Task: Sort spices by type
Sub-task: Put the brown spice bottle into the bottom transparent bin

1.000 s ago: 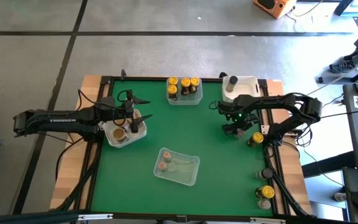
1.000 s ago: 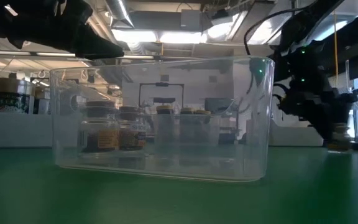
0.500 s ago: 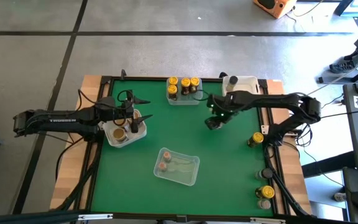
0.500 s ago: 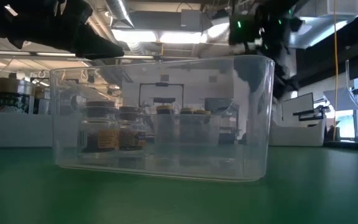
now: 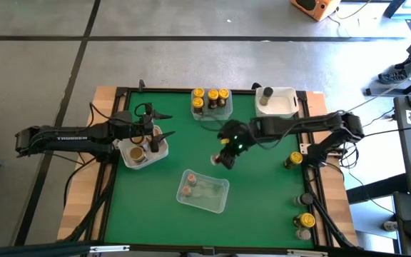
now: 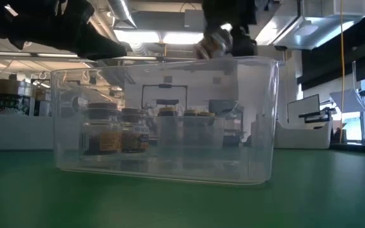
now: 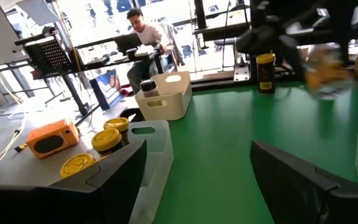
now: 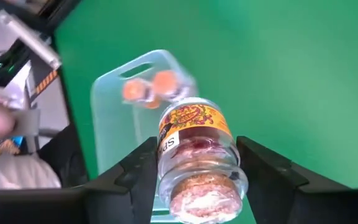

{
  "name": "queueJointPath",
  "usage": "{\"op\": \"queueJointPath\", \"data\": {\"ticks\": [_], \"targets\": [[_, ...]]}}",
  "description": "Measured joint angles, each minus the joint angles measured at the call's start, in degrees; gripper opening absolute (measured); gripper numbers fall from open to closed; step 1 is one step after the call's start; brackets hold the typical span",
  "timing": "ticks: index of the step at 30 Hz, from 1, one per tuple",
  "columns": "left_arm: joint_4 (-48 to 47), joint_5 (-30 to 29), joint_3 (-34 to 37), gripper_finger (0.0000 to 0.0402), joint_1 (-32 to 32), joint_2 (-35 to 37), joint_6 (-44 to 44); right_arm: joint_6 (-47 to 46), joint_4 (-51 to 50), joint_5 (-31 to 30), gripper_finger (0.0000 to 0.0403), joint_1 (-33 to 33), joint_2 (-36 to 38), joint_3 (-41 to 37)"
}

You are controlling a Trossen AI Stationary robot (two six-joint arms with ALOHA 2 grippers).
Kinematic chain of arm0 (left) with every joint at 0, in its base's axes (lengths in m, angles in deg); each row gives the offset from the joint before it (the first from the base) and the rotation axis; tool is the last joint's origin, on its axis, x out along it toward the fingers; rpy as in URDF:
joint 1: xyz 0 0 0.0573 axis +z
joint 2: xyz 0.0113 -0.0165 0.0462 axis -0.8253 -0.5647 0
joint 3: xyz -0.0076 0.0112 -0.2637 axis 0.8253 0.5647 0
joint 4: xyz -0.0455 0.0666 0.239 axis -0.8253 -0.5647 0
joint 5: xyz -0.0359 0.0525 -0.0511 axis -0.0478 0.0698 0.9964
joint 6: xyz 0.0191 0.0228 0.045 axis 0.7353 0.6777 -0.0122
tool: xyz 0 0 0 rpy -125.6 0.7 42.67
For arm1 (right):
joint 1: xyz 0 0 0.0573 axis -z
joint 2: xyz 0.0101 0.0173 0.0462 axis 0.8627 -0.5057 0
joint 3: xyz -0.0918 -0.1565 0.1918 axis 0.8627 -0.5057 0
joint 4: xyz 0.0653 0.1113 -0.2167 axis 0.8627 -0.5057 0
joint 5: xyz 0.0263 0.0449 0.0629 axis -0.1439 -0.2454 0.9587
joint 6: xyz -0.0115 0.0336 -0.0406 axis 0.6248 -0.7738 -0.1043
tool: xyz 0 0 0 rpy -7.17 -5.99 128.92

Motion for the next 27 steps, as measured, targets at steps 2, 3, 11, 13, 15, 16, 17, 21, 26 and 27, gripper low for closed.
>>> {"op": "queueJointPath", "data": {"ticks": [2,3,11,13,15,16,17,21,26,27], "targets": [[0.7,0.0,0.0,0.0285,0.0,0.0,-0.4,0.3,1.4,0.0,0.0191,-1.8,-1.9,1.9],[0.9,0.0,0.0,0.0285,0.0,0.0,-0.6,0.7,2.0,0.0,0.0191,-2.6,-3.1,3.0],[1.1,0.0,0.0,0.0285,0.0,0.0,-1.0,3.0,0.8,3.2,0.0193,-6.4,-13.2,13.6],[1.1,0.0,0.0,0.0285,0.0,0.0,-1.1,3.7,-1.9,4.8,0.0191,-6.4,-15.7,16.5],[1.1,0.0,0.0,0.0285,0.0,0.0,-1.2,4.1,-4.9,5.9,0.0191,-6.7,-18.1,19.2],[1.0,0.0,0.0,0.0285,0.0,0.0,-1.2,4.1,-6.5,6.3,0.0191,-6.7,-19.1,20.2],[1.1,0.0,0.0,0.0285,0.0,0.0,-1.3,4.1,-8.4,7.1,0.0192,-6.7,-20.1,21.1],[1.1,0.0,0.0,0.0285,0.0,0.0,-1.4,2.9,-12.6,10.8,0.0194,-6.7,-22.9,22.3],[1.0,0.0,0.0,0.0285,0.0,0.0,-1.4,2.4,-17.6,11.0,0.0193,-7.2,-25.6,22.3],[1.0,0.0,0.0,0.0285,0.0,0.0,-1.4,1.9,-18.1,10.7,0.0194,-7.4,-26.2,22.3]]}}
